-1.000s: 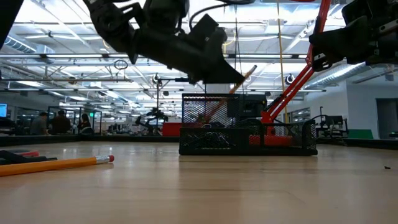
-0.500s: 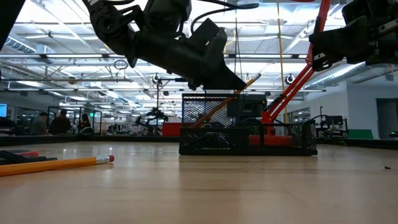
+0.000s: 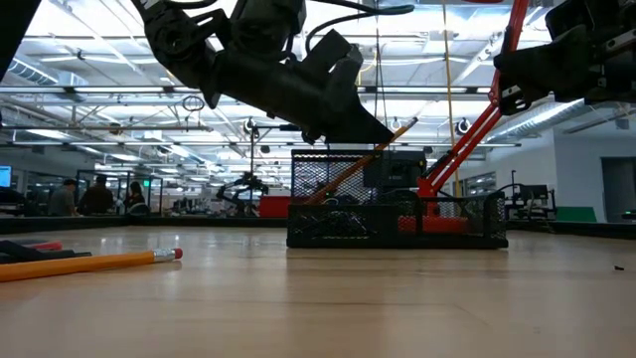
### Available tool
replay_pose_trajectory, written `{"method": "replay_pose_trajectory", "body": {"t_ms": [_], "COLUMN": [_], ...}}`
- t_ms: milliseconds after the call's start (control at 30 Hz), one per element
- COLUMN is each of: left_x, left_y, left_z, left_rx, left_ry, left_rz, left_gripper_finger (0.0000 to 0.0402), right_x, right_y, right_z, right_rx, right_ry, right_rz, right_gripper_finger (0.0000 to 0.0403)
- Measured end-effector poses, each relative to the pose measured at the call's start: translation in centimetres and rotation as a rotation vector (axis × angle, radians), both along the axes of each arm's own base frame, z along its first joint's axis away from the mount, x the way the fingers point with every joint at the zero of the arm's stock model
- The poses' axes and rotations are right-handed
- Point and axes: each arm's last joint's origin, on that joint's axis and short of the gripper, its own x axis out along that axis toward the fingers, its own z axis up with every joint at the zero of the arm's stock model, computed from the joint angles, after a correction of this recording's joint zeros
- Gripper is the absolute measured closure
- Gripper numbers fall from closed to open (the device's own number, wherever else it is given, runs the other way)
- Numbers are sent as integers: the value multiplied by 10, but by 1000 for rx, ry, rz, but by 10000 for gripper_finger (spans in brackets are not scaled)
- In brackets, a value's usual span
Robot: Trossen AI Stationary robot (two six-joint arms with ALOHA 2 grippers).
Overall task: Pick and place office supplies into organizer
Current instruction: Put the right orange pencil into the desk organizer, then put the orange pencil into the desk organizer
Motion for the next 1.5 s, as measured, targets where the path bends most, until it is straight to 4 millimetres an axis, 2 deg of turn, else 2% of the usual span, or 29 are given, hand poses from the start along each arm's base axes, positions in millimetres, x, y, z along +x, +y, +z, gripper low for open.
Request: {"method": "replay_pose_trajectory", "body": {"t_ms": [233, 533, 633, 767, 900, 1033, 1100, 1167, 1233, 1300, 1367, 1500], "left_x": [0, -1, -4, -16, -43, -70, -83, -87, -91, -85, -79, -64], "left_y": [0, -2, -7, -17, -40, -86, -107, -127, -146, -164, -178, -191], "left_z": [0, 4, 20, 55, 90, 108, 116, 125, 122, 113, 93, 45], "left_rx": [-1, 3, 38, 42, 74, 121, 80, -28, -118, -212, -278, -305], "left_ry": [0, 0, -42, -110, -13, 219, 297, 323, 374, 429, 535, 751], "left_rz": [-2, -13, -32, -26, 56, 197, 263, 322, 378, 402, 422, 476], "left_gripper_finger": [366, 273, 257, 253, 261, 276, 282, 285, 286, 286, 286, 286], "right_x": [0, 0, 0, 0, 0, 0, 0, 0, 0, 0, 0, 0], "right_y": [0, 0, 0, 0, 0, 0, 0, 0, 0, 0, 0, 0], "right_z": [0, 0, 0, 0, 0, -1, -1, -2, -2, -1, -1, 0], "right_rx": [0, 0, 0, 0, 0, 0, -1, -1, -1, -1, -1, 0], "right_ry": [0, 0, 1, 1, 1, 8, 10, 16, 16, 15, 7, 3], "right_rz": [0, 0, 1, 1, 1, 1, 1, 1, 1, 1, 1, 1], "right_gripper_finger": [403, 403, 403, 403, 403, 403, 403, 403, 403, 403, 403, 403]}}
